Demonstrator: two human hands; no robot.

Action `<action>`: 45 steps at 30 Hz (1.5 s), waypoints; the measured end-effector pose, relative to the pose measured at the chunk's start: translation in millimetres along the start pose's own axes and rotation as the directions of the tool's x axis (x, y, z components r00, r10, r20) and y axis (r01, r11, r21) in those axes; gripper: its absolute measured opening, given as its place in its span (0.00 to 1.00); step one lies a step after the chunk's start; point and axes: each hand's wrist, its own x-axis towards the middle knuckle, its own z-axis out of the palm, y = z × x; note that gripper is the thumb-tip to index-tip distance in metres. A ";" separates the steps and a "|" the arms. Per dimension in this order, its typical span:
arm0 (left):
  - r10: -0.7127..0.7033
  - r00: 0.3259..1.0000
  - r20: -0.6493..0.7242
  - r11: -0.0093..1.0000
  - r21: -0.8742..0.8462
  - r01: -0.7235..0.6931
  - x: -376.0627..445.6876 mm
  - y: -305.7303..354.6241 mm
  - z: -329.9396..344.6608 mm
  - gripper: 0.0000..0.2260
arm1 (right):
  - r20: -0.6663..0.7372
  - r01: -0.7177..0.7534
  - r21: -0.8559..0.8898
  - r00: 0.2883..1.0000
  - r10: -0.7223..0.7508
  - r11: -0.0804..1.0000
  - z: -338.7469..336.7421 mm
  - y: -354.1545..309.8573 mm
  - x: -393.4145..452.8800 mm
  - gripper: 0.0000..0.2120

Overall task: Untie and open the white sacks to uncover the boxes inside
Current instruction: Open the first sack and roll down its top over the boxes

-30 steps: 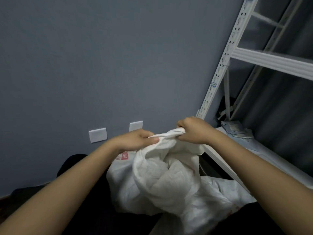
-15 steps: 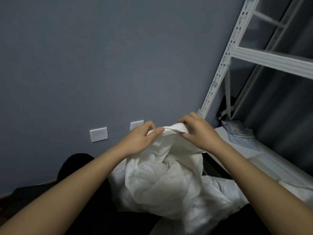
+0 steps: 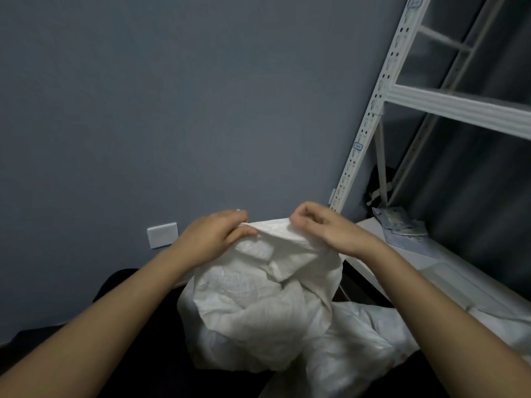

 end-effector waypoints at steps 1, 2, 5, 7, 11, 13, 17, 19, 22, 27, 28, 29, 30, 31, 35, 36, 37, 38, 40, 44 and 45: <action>-0.035 0.998 0.055 0.994 -0.097 0.040 -0.2 -1.7 -2.7 0.24 | 0.034 0.008 -0.212 0.999 -0.001 0.977 -0.5 -3.7 -2.4 0.19; -0.066 0.991 0.119 0.985 -0.148 0.084 0.2 -2.6 -4.9 0.21 | 0.048 0.029 -0.506 0.999 -0.006 0.862 1.6 -5.8 -4.0 0.21; -0.046 0.979 0.199 0.997 -0.056 0.058 2.5 10.6 -3.8 0.17 | 0.014 0.064 -0.854 0.995 -0.102 0.516 16.7 -14.3 -1.4 0.08; 0.000 0.976 0.216 0.996 -0.092 0.020 0.8 30.9 6.0 0.14 | -0.064 -0.020 -0.665 0.997 -0.031 0.747 19.0 -18.2 4.9 0.06; 0.033 0.966 0.257 0.969 -0.245 0.032 0.3 42.1 8.9 0.08 | 0.089 -0.053 -0.222 0.993 0.074 0.974 1.4 -17.2 9.9 0.07; -0.032 0.948 0.317 0.919 -0.363 0.152 2.8 30.0 -4.1 0.07 | 0.046 0.027 -0.541 0.999 -0.002 0.841 -3.7 -9.0 9.7 0.11; -0.091 0.863 0.497 0.846 -0.418 0.330 3.6 27.8 -9.4 0.04 | -0.058 0.038 -0.722 0.992 -0.115 0.691 9.6 -0.8 12.8 0.05; -0.048 0.869 0.492 0.839 -0.453 0.303 2.7 47.9 -7.7 0.06 | -0.035 0.083 -0.696 0.988 -0.149 0.713 19.0 -3.5 17.3 0.02; -0.166 0.948 0.272 0.891 -0.371 0.262 1.8 56.6 -12.6 0.15 | -0.052 0.118 -0.631 0.980 -0.193 0.766 14.9 -5.8 20.9 0.05; -0.096 0.991 -0.093 0.985 0.136 0.108 3.2 28.0 -16.4 0.26 | -0.220 0.046 -0.533 0.956 -0.192 0.845 -1.2 5.4 21.2 0.13; -0.044 0.995 -0.085 0.981 0.186 0.059 3.8 25.3 -16.5 0.26 | -0.218 0.062 -0.479 0.958 -0.187 0.876 -3.3 4.6 20.7 0.14; -0.008 0.996 -0.087 0.974 0.223 0.027 4.3 22.5 -17.8 0.26 | -0.190 0.087 -0.419 0.965 -0.181 0.904 -5.5 2.1 19.4 0.15; 0.013 0.994 -0.110 0.972 0.236 0.013 4.8 18.2 -19.5 0.27 | -0.146 0.097 -0.369 0.976 -0.161 0.925 -7.7 -0.7 18.2 0.16; 0.025 0.990 -0.142 0.973 0.230 0.008 5.4 12.2 -20.5 0.28 | -0.103 0.096 -0.360 0.985 -0.142 0.928 -8.9 -3.0 17.2 0.17; -0.058 0.976 -0.209 0.967 0.231 0.106 9.8 -0.7 -17.1 0.30 | -0.055 -0.010 -0.274 0.998 -0.006 0.962 -1.8 -12.2 15.1 0.18; -0.111 0.971 -0.214 0.960 0.230 0.161 10.9 3.7 -14.0 0.27 | -0.021 -0.052 -0.144 0.999 0.050 0.988 3.2 -15.6 15.7 0.15; -0.162 0.963 -0.216 0.959 0.198 0.205 11.0 10.3 -9.0 0.22 | 0.021 -0.097 -0.047 0.995 0.098 0.994 9.1 -19.6 16.6 0.13; -0.204 0.954 -0.219 0.965 0.116 0.233 9.9 19.1 -3.3 0.18 | 0.051 -0.129 -0.005 0.990 0.129 0.992 15.1 -22.5 18.3 0.12; -0.227 0.951 -0.211 0.974 -0.063 0.218 4.9 39.9 4.7 0.15 | 0.096 -0.155 0.058 0.984 0.149 0.986 25.6 -28.1 22.6 0.09; -0.172 0.976 -0.135 0.983 -0.092 0.161 3.8 43.0 3.3 0.18 | 0.116 -0.078 -0.043 0.990 0.083 0.996 20.2 -29.5 23.6 0.12; -0.206 0.973 -0.105 0.973 -0.127 0.192 5.8 37.1 -3.4 0.21 | 0.105 -0.031 -0.198 0.993 0.052 0.980 17.4 -26.2 22.8 0.13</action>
